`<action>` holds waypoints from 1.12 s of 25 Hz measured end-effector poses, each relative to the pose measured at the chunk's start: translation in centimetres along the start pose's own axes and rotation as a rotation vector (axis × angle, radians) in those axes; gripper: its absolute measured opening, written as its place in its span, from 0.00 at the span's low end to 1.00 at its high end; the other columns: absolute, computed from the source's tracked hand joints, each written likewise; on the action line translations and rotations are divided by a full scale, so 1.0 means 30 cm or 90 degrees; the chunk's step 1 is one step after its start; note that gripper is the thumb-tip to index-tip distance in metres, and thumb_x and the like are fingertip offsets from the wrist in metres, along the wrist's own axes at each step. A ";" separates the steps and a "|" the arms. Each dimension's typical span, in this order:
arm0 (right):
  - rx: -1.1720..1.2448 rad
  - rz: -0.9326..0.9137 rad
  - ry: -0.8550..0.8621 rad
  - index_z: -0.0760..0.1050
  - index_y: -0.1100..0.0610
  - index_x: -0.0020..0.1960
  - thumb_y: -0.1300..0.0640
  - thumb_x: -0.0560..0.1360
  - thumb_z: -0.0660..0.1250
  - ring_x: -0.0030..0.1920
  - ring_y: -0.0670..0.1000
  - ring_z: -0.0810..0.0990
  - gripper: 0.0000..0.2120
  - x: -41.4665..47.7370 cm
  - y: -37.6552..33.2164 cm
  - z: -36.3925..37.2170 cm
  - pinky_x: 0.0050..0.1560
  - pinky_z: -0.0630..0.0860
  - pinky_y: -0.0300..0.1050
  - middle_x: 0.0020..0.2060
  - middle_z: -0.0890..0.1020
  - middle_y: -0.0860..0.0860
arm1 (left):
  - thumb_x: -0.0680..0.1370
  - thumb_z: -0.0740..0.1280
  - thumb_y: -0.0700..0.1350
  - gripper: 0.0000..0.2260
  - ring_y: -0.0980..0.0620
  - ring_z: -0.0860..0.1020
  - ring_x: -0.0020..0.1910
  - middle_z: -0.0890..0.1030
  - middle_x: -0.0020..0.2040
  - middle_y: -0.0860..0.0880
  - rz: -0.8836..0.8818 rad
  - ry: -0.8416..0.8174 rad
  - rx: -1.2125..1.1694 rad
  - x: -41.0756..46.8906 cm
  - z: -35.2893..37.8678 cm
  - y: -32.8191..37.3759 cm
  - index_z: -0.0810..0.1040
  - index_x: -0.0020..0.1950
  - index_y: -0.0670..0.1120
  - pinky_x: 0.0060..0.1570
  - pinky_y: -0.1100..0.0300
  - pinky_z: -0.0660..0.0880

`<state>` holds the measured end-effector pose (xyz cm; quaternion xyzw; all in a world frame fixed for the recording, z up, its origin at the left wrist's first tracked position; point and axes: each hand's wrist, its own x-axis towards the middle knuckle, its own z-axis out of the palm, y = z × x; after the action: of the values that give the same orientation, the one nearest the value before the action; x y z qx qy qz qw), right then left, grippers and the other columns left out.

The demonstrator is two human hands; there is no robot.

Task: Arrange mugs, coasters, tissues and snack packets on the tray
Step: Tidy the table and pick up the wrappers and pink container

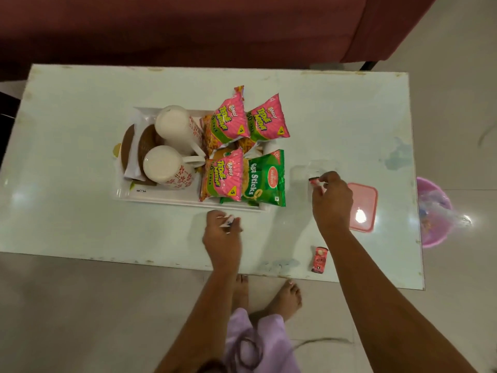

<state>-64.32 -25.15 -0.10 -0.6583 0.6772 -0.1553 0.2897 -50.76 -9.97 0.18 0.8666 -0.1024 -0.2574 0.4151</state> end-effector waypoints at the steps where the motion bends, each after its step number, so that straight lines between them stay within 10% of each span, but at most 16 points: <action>1: 0.017 0.010 0.013 0.75 0.59 0.53 0.63 0.76 0.64 0.50 0.57 0.80 0.07 0.001 0.003 -0.005 0.49 0.75 0.46 0.49 0.82 0.57 | 0.71 0.73 0.37 0.11 0.47 0.84 0.37 0.81 0.38 0.50 0.024 -0.030 -0.049 -0.037 0.038 0.045 0.73 0.47 0.45 0.44 0.49 0.81; 5: 0.091 0.040 0.091 0.76 0.62 0.52 0.66 0.75 0.62 0.47 0.56 0.81 0.08 0.003 0.015 -0.042 0.48 0.73 0.41 0.47 0.83 0.57 | 0.71 0.74 0.42 0.11 0.66 0.80 0.36 0.77 0.38 0.58 0.169 -0.162 -0.091 -0.103 0.177 0.226 0.72 0.42 0.47 0.37 0.65 0.80; 13: 0.143 0.132 0.127 0.77 0.60 0.52 0.65 0.76 0.62 0.41 0.48 0.78 0.08 -0.108 0.083 -0.091 0.39 0.66 0.25 0.43 0.82 0.52 | 0.72 0.73 0.40 0.06 0.46 0.81 0.46 0.82 0.50 0.45 0.213 -0.347 0.183 -0.063 0.357 0.370 0.78 0.46 0.42 0.45 0.55 0.77; 18: 0.031 0.199 -0.027 0.72 0.53 0.58 0.50 0.74 0.67 0.47 0.51 0.80 0.14 -0.252 0.170 -0.050 0.34 0.71 0.35 0.52 0.80 0.51 | 0.74 0.67 0.34 0.05 0.48 0.80 0.48 0.81 0.49 0.45 0.240 -0.348 0.172 -0.109 0.306 0.298 0.78 0.47 0.42 0.47 0.58 0.79; 22: -0.098 0.173 -0.168 0.66 0.52 0.62 0.54 0.70 0.73 0.53 0.56 0.78 0.24 -0.339 0.202 -0.004 0.49 0.79 0.49 0.59 0.73 0.54 | 0.75 0.65 0.32 0.06 0.53 0.77 0.46 0.81 0.47 0.46 0.213 -0.352 0.116 -0.110 0.285 0.275 0.78 0.47 0.42 0.43 0.68 0.73; 28: 0.159 0.161 -0.049 0.74 0.58 0.54 0.67 0.74 0.67 0.36 0.42 0.78 0.11 -0.222 0.094 -0.025 0.33 0.72 0.23 0.41 0.79 0.51 | 0.74 0.66 0.33 0.07 0.53 0.77 0.43 0.77 0.41 0.53 0.228 -0.320 0.063 -0.053 0.283 0.335 0.77 0.44 0.45 0.36 0.73 0.69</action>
<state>-67.26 -18.50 0.08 -0.5325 0.7181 -0.1752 0.4124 -56.24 -21.38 4.07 0.7630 -0.3651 -0.3812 0.3731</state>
